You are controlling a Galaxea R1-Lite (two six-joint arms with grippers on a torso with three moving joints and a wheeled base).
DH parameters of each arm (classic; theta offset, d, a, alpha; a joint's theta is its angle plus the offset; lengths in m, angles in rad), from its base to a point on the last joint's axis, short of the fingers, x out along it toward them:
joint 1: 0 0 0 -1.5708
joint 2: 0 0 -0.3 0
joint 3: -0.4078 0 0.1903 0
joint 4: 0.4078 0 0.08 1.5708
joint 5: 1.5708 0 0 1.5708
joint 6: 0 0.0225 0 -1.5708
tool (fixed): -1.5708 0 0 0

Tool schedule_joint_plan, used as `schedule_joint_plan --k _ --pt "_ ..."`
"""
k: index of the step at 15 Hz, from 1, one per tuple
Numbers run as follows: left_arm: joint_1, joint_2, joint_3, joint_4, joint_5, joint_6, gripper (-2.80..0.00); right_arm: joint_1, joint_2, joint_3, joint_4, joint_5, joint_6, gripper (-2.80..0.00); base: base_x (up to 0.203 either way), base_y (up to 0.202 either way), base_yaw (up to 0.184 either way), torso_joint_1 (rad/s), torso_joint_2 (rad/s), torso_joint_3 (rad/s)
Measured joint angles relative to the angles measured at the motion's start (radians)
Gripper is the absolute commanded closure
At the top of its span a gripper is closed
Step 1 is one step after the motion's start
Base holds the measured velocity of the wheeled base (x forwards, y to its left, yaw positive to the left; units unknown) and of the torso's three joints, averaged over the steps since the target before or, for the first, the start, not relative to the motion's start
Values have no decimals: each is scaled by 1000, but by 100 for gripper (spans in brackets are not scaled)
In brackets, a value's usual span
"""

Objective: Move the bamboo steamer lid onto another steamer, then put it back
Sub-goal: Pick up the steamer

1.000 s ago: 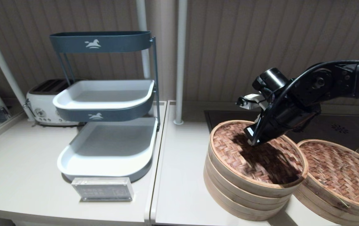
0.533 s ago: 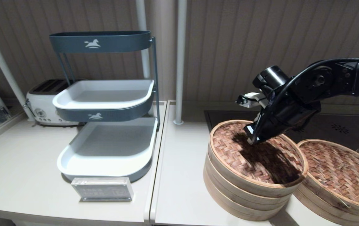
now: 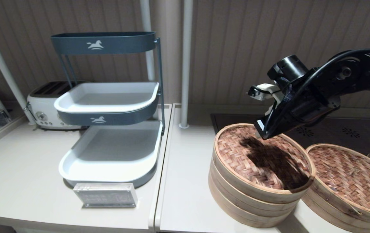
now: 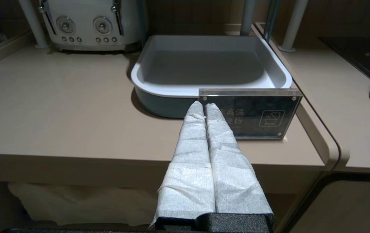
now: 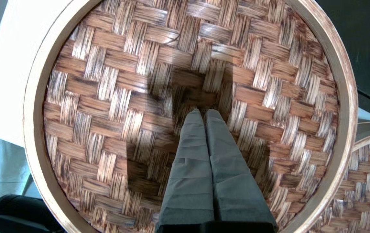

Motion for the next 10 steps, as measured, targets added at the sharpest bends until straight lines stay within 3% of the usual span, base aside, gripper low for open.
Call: schedule_joint_plan --k 3,4,10 --pt "0 0 0 0 -1 1 0 0 -5 16 2 -2 1 0 0 0 0 0 0 0" --pt "0 0 0 0 -1 0 0 -1 -5 26 -1 -4 1 -280 0 0 0 0 0 0" --pt "0 0 0 0 -1 0 0 0 5 61 -4 -3 1 -280 0 0 0 0 0 0"
